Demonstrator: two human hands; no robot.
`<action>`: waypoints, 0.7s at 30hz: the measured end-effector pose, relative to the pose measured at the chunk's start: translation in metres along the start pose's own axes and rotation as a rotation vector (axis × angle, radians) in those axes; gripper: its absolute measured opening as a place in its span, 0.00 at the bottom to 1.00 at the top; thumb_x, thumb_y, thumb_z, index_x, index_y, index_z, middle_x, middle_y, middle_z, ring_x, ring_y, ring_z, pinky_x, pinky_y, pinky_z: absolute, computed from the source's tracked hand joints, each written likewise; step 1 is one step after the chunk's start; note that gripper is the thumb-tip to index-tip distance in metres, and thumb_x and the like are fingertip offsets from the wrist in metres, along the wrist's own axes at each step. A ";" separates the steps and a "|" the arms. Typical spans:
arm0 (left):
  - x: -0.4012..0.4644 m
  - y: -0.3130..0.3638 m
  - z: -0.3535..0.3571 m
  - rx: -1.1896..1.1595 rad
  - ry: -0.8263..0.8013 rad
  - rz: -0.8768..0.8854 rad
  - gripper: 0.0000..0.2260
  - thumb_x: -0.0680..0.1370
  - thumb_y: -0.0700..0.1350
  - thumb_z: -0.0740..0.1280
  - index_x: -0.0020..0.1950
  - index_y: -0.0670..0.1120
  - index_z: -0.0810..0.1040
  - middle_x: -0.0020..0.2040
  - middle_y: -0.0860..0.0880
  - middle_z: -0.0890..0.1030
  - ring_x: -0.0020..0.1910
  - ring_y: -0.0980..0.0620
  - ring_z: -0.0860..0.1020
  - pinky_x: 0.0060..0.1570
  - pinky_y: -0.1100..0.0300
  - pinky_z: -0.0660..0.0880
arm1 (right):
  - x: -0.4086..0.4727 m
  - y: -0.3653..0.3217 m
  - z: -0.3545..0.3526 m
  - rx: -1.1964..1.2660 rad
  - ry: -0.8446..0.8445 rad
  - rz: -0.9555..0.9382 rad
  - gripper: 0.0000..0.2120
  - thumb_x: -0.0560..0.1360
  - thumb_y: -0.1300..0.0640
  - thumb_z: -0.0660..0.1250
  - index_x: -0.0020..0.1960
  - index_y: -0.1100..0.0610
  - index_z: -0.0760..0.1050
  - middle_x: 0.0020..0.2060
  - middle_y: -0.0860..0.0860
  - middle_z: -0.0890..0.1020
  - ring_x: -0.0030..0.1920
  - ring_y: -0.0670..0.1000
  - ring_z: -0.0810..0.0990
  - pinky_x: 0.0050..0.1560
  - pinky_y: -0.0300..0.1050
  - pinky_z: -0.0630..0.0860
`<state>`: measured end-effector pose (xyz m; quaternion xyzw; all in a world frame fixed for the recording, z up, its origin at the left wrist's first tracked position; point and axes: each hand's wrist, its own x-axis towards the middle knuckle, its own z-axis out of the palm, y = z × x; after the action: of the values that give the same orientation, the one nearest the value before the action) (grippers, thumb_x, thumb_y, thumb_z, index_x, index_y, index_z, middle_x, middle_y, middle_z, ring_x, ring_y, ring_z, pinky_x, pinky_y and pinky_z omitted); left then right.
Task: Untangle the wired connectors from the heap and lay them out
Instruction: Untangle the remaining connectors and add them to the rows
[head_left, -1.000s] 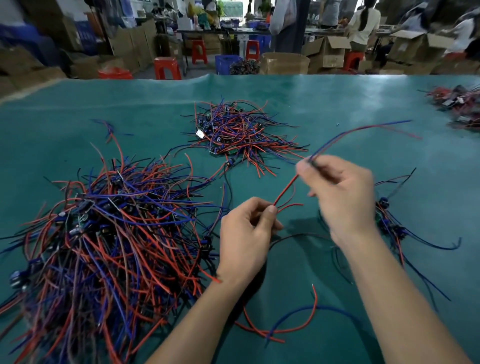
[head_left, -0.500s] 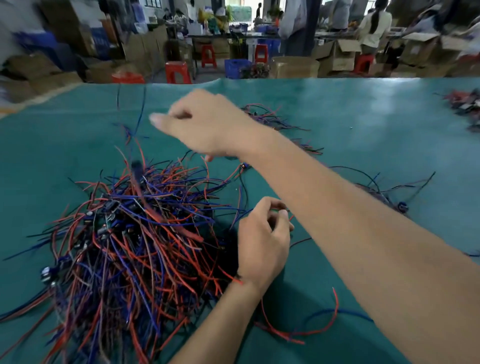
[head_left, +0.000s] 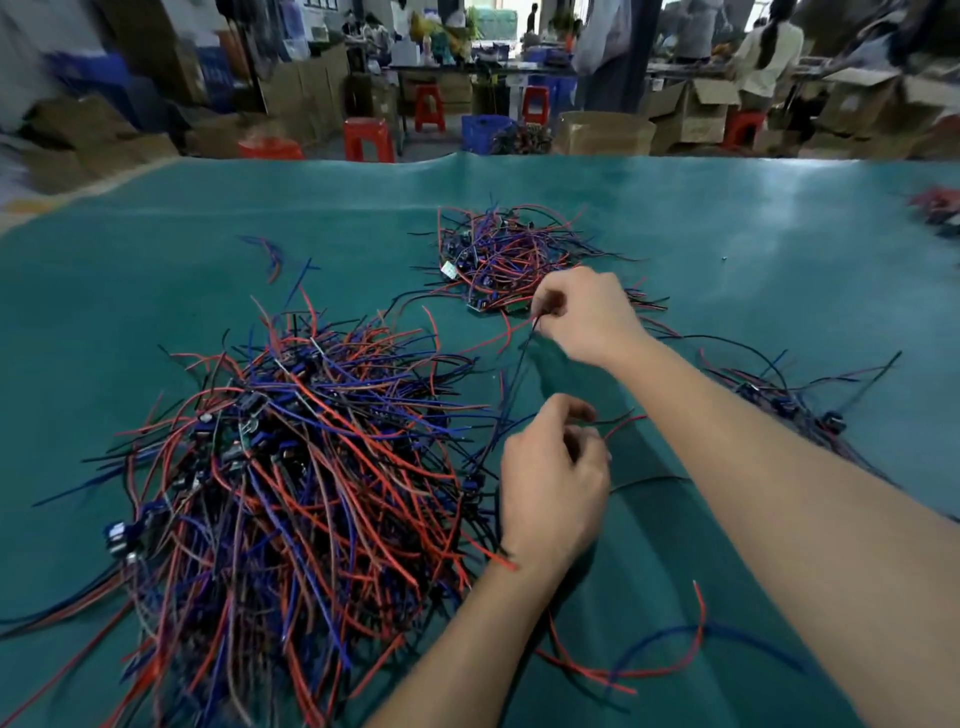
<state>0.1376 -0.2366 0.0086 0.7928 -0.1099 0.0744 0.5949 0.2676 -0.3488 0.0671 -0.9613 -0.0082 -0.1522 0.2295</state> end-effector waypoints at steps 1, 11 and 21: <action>0.000 0.000 0.000 -0.006 -0.001 -0.002 0.09 0.75 0.39 0.62 0.50 0.49 0.79 0.36 0.52 0.84 0.40 0.54 0.82 0.46 0.54 0.78 | -0.008 0.004 -0.009 0.130 0.104 0.031 0.08 0.73 0.64 0.73 0.44 0.51 0.83 0.41 0.50 0.84 0.48 0.53 0.84 0.51 0.43 0.77; 0.001 0.000 0.001 -0.256 0.062 -0.030 0.20 0.82 0.55 0.57 0.44 0.44 0.81 0.33 0.50 0.83 0.32 0.51 0.80 0.36 0.54 0.76 | -0.137 0.001 -0.036 1.145 0.156 0.125 0.17 0.66 0.76 0.75 0.38 0.54 0.84 0.40 0.50 0.86 0.45 0.51 0.85 0.51 0.44 0.81; 0.003 -0.001 0.001 -0.410 -0.013 -0.102 0.05 0.80 0.37 0.68 0.48 0.43 0.83 0.41 0.46 0.86 0.39 0.54 0.83 0.44 0.59 0.80 | -0.137 0.014 -0.020 1.122 0.096 0.207 0.17 0.67 0.78 0.69 0.35 0.58 0.86 0.45 0.50 0.86 0.47 0.47 0.86 0.48 0.38 0.79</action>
<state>0.1411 -0.2373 0.0078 0.6602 -0.0862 0.0152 0.7460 0.1320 -0.3627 0.0371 -0.6802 0.0169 -0.1447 0.7184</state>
